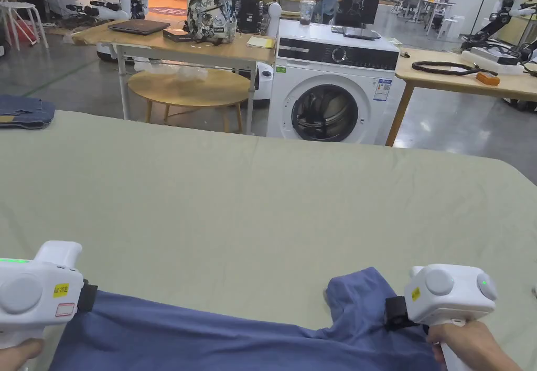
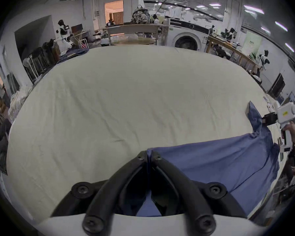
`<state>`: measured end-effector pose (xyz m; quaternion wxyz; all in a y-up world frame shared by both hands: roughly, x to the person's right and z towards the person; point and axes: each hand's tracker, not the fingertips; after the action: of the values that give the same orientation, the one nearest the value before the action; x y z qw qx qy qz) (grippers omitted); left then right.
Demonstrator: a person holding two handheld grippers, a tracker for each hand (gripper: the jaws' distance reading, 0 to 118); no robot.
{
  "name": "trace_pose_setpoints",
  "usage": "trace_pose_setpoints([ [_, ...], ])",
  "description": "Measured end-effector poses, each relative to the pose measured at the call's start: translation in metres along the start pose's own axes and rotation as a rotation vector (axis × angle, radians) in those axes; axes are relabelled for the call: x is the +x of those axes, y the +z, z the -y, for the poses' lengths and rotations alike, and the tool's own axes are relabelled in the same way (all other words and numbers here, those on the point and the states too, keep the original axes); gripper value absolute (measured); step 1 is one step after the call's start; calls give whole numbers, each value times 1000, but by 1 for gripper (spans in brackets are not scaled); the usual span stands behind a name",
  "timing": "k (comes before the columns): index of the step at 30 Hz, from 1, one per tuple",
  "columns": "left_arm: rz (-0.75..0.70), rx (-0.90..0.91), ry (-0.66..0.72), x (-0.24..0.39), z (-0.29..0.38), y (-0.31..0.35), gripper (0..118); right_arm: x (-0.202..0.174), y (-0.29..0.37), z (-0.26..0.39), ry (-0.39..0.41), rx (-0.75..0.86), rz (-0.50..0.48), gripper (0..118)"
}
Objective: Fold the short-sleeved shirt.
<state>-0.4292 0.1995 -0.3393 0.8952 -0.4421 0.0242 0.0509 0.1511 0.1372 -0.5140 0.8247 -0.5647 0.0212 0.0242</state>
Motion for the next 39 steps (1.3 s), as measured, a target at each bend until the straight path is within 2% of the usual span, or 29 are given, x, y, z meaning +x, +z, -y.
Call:
trace_pose_setpoints([
  [2, -4, -2, 0, 0, 3, -1, 0, -3, 7, 3, -13, 17, 7, 72],
  [4, -5, -3, -2, 0, 5, -1, 0, -7, 9, 3, 13, 35, 24, 63],
  [6, -6, -6, -2, 0, 8, -3, 0, -12, 14, 5, 31, 34, 31, 45],
  [7, -7, -8, 1, 0, 8, -4, 0, -12, 16, 5, 29, 37, 33, 30],
  [8, -6, -10, 4, -1, 9, -4, 0, -11, 17, 6, 34, 43, 31, 4],
  [9, -5, -10, 5, 1, 10, -4, 0, -9, 20, 9, 29, 47, 22, 0],
  [14, -2, -4, 14, -3, 14, 7, 0, -3, 53, 28, -19, 126, -41, 0],
  [22, 32, 70, 38, -11, 27, 55, 0, 0, 149, 89, -14, 328, -37, 0],
  [25, 42, 102, 42, -15, 37, 77, 0, 2, 181, 119, -12, 359, -42, 0],
  [31, 69, 123, 18, -23, 73, 109, 0, 6, 213, 179, 13, 386, -38, 0],
  [39, 81, 54, 1, -29, 144, 125, 0, 4, 212, 254, 34, 333, -32, 0],
])
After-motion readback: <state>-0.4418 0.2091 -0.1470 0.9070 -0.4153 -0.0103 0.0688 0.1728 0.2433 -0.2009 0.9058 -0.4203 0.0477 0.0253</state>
